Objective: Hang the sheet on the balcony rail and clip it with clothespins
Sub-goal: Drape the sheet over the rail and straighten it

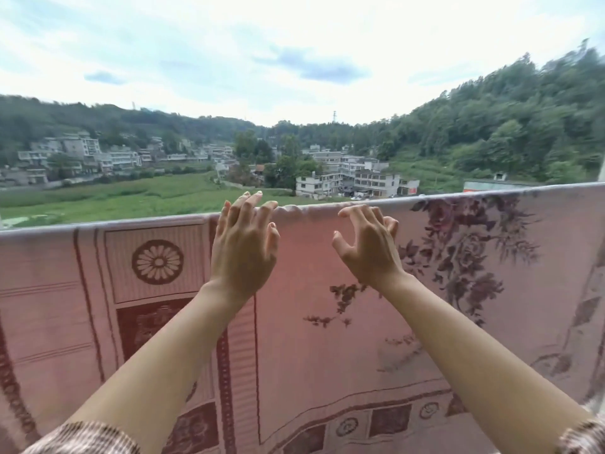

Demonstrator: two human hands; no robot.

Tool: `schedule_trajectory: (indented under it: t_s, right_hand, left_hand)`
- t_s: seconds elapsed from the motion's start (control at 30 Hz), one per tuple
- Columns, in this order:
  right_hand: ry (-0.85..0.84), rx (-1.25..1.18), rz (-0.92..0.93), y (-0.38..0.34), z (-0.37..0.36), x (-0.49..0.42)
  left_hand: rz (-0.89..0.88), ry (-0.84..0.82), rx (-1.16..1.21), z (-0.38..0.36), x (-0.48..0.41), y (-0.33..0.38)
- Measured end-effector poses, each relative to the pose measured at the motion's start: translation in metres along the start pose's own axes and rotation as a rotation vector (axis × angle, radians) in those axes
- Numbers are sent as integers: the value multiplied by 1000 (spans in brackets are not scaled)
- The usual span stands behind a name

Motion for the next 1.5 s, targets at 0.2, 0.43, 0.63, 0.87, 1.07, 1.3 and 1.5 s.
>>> schedule_trajectory:
  t_s: [0.2,0.43,0.63,0.87,1.07,1.3,1.5]
  right_hand:
    - [-130,112,-150,176,71,41]
    - [-188,256,-377,358,158,76]
    - [-159,301,-567,493,208,96]
    - [-125,372,-706,654,255,93]
    - [-116,357,-853,791,292,63]
    - [-80,224,-971,940,325,50]
    - [-55,106,-906,1077,353,16]
  left_hand:
    - [-63,-82,148,-110,-31,163]
    - [-168,-256,230,-227,-72,347]
    - [-277,-326,317,-311,-115,473]
    - [-490,-292,321,-410,-185,600]
    - [-608,-241,263,-494,-270,695]
    - [-664,-206,233,-571,-335,809]
    - [-645,-176,131,-636,-382,906]
Point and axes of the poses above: each hand's wrist, its own x-axis away from the middle knuckle, its own z-axis out of the back of the hand, y = z × x, the point moved 2 cm from there along -x, towards the middle knuckle, and after that the axes turned 6 degrees about -y, right-handed, at the moved point
